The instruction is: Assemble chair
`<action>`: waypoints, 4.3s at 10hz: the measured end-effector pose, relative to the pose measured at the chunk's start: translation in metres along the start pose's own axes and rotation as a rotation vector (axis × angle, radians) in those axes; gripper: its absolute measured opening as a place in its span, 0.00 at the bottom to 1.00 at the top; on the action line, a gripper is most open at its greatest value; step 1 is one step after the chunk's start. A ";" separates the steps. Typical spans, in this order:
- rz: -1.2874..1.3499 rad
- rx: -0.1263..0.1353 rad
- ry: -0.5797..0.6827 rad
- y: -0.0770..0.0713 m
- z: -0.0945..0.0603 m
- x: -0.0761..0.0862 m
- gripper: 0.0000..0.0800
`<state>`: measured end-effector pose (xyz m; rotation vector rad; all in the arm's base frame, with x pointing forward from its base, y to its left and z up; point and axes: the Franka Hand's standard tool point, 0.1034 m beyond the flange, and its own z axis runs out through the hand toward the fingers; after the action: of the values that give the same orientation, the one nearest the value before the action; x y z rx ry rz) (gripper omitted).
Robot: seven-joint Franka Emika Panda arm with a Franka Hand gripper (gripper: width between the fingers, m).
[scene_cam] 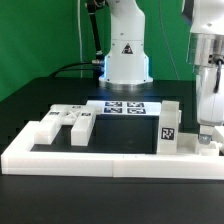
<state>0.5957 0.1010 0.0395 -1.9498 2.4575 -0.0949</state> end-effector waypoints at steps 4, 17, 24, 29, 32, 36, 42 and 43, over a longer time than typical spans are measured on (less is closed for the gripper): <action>-0.003 0.015 -0.005 0.004 -0.004 0.005 0.81; -0.043 0.005 0.026 0.024 0.015 0.006 0.81; -0.048 0.001 0.034 0.024 0.020 0.006 0.41; -0.064 0.009 0.006 0.024 -0.002 0.020 0.41; -0.075 0.020 -0.026 0.027 -0.030 0.038 0.41; -0.119 0.016 -0.037 0.028 -0.026 0.040 0.41; -0.170 0.057 -0.230 0.007 -0.038 0.093 0.41; -0.157 0.055 -0.250 0.007 -0.037 0.097 0.41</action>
Offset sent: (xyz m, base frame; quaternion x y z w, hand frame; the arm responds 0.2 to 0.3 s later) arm -0.0191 -0.0025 0.0130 0.0184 -0.0137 0.0060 0.9997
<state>0.5654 0.0096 0.0794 -1.9925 2.1252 0.0756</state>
